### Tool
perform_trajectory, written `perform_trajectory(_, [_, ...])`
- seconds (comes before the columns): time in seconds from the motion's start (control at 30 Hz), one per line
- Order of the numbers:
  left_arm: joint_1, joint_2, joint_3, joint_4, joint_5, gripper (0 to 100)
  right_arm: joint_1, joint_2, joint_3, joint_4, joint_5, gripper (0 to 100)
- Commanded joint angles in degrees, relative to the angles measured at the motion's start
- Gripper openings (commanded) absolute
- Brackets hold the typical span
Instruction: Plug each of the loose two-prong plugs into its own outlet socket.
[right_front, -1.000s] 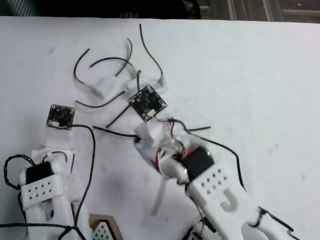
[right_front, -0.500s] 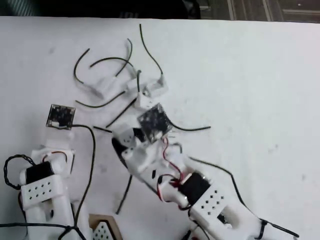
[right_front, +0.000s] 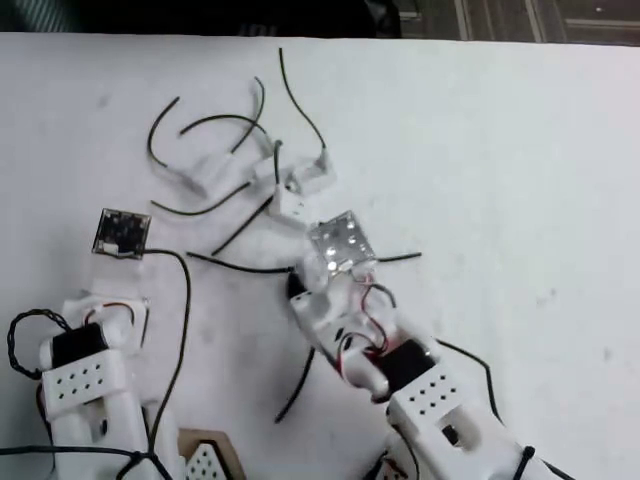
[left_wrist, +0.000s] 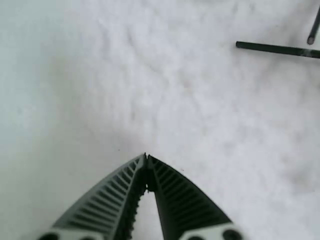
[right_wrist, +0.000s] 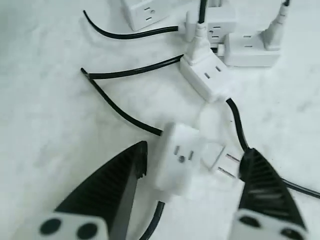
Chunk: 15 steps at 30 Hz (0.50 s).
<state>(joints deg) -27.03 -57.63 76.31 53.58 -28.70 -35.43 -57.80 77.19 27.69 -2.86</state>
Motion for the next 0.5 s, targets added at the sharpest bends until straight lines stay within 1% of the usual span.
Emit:
perform_trajectory(0.0, [0.66, -0.84, -0.18, -0.88, -0.26, 3, 2.68, -1.27, -0.44, 0.66, 1.23, 28.7])
perform_trajectory(0.17, [0.66, -0.84, -0.18, -0.88, -0.26, 3, 2.33, -1.27, -0.26, 0.75, 1.49, 28.6])
perform_trajectory(0.23, [0.66, -0.84, -0.18, -0.88, -0.26, 3, 1.19, -1.19, -0.18, 1.27, 1.58, 28.6])
perform_trajectory(0.33, [0.66, -0.84, -0.18, -0.88, -0.26, 3, -2.07, -0.75, -0.44, 5.58, 1.58, 27.7])
perform_trajectory(0.4, [0.66, -0.84, -0.18, -0.88, -0.26, 3, -4.18, -0.66, -0.44, 6.81, 1.58, 23.0])
perform_trajectory(0.47, [0.66, -0.84, -0.18, -0.88, -0.26, 3, -4.18, -0.66, -0.44, 6.37, 1.58, 15.5])
